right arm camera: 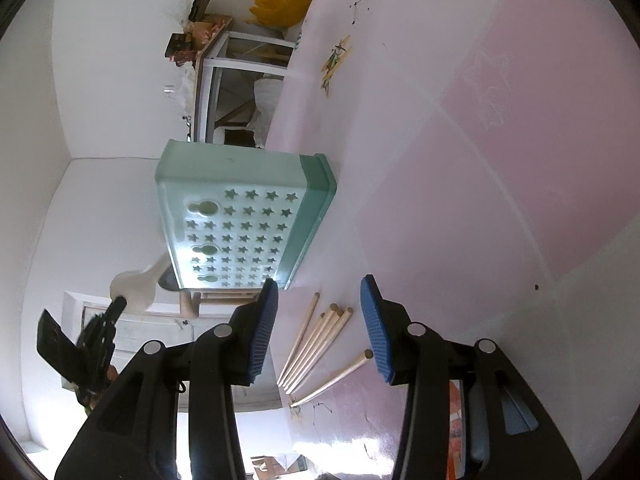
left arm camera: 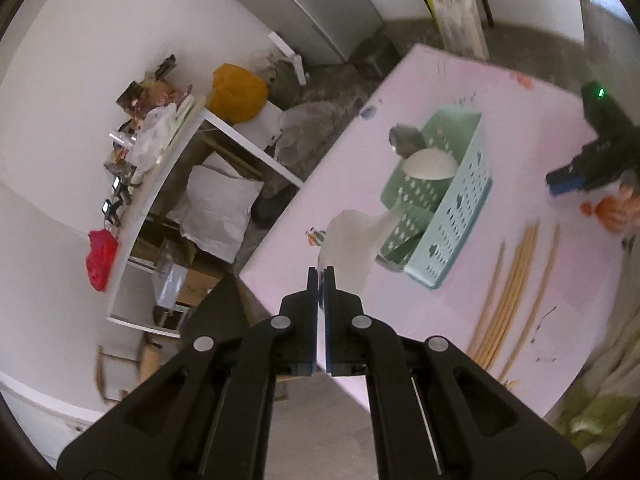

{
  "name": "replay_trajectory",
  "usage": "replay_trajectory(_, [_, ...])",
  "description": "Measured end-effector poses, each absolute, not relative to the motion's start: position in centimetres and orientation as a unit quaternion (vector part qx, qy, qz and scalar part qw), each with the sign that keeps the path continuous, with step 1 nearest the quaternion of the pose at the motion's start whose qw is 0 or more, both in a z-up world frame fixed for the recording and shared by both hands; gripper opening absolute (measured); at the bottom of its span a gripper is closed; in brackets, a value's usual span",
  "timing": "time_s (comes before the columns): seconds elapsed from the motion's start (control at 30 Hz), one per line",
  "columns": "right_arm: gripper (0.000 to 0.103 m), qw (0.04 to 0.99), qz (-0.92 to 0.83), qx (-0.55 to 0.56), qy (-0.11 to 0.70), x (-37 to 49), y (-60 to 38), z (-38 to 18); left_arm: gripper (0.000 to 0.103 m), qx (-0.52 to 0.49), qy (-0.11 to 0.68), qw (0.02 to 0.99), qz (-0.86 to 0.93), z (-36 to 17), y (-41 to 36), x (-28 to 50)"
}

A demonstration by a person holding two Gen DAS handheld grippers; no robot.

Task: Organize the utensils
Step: 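Lift the white spoon with the left gripper and carry it above the holder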

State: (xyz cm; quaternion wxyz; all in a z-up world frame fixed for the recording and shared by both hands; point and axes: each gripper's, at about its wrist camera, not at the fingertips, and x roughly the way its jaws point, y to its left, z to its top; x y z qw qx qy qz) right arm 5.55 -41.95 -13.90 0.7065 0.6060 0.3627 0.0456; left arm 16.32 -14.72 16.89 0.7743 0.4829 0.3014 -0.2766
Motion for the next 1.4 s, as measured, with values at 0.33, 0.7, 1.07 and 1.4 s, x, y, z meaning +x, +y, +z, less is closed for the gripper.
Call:
replay_trajectory(0.33, [0.042, 0.709, 0.042, 0.606, 0.359, 5.5, -42.3, -13.8, 0.001, 0.545, 0.315, 0.733, -0.258, 17.6, -15.5, 17.7])
replay_trajectory(0.7, [0.042, 0.707, 0.046, 0.61, 0.356, 5.4, -42.2, -14.0, 0.001, 0.58, 0.316, 0.702, -0.267, 17.4, -17.0, 17.6])
replay_trajectory(1.07, [0.042, 0.708, 0.042, 0.613, 0.349, 4.7, -42.6, -13.8, 0.001, 0.565, 0.291, 0.72, -0.28, 20.9, -16.9, 16.4])
replay_trajectory(1.4, [0.042, 0.705, 0.046, 0.615, 0.35, 4.5, -42.4, -13.8, 0.001, 0.563, 0.318, 0.699, -0.305, 19.2, -17.6, 16.3])
